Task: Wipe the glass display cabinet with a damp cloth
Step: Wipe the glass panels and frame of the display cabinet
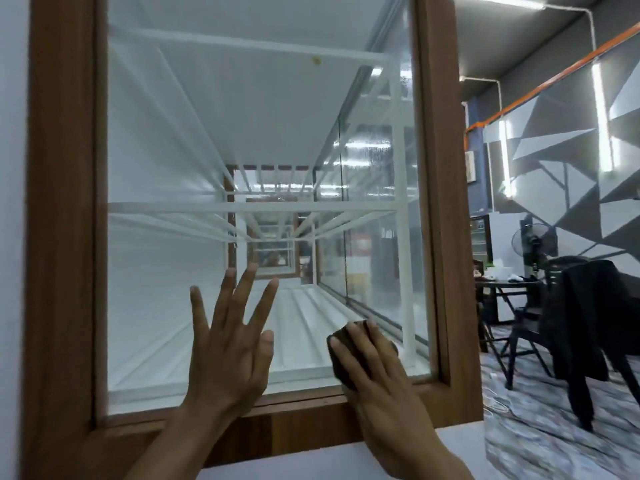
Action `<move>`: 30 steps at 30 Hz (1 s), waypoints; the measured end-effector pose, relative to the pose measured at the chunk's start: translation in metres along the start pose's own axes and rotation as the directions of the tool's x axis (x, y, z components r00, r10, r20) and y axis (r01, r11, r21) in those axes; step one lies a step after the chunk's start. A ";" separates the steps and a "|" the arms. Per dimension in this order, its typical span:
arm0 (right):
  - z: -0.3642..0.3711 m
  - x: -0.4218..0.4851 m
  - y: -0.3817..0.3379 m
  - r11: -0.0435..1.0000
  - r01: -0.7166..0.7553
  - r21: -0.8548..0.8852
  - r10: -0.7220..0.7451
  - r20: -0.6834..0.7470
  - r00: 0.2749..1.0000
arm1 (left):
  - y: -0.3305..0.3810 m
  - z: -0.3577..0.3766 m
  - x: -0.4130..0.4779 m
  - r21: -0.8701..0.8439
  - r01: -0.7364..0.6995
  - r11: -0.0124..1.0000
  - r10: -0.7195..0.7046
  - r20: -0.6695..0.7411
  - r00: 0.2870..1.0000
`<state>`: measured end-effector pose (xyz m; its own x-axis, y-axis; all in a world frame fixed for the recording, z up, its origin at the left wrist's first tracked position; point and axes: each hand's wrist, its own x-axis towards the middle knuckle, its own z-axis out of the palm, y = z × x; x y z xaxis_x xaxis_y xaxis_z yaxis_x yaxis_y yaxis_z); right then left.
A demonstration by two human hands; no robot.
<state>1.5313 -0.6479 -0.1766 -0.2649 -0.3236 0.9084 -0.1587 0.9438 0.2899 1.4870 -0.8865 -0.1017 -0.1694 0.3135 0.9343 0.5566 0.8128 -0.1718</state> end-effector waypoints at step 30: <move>-0.079 0.522 -0.061 0.912 0.410 -0.025 -0.411 -0.075 0.909 | -0.194 -0.190 0.291 -0.150 0.203 0.967 -0.235 -0.238 0.942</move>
<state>1.4774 -0.8685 0.3032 -0.1044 -0.6766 0.7289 -0.2294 0.7295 0.6443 1.4847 -1.0462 0.2632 -0.0971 -0.0124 0.9952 0.6264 0.7763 0.0708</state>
